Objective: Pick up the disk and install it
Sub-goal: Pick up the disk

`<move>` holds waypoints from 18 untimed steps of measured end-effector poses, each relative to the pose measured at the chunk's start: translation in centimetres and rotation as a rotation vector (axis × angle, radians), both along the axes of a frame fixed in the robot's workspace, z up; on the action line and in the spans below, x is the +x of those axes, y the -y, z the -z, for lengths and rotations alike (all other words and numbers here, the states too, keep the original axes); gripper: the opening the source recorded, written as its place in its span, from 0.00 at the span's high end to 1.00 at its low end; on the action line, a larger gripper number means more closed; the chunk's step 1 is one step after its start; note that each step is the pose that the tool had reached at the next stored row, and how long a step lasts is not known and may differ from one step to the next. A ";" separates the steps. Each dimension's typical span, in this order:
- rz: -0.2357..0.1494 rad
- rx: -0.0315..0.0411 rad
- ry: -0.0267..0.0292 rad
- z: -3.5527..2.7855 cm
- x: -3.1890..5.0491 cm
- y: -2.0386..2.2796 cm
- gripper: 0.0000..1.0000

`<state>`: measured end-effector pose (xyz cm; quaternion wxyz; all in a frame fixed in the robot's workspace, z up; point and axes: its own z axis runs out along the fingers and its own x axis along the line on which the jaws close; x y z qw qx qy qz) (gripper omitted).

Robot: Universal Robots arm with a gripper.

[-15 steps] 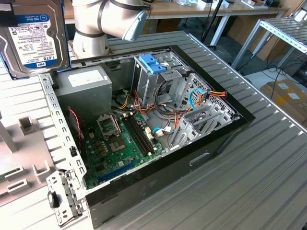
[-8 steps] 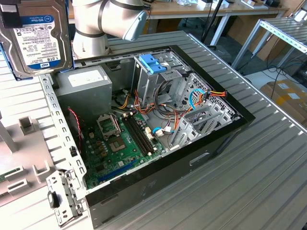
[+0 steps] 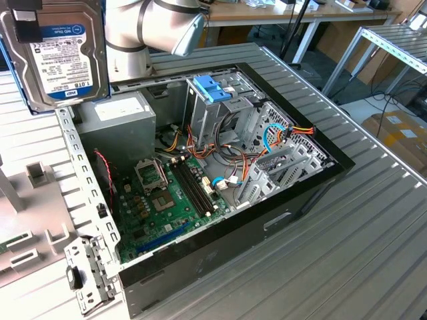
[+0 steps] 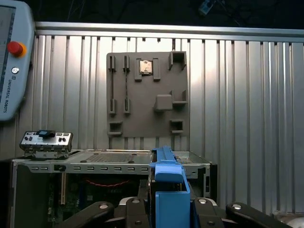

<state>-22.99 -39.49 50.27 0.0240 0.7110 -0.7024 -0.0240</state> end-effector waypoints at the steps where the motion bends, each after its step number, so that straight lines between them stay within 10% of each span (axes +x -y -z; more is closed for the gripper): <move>1: 0.000 0.0000 0.0000 0.00 0.07 0.07 0.63; 18: 0.000 0.0001 -0.0023 0.11 1.99 1.77 0.63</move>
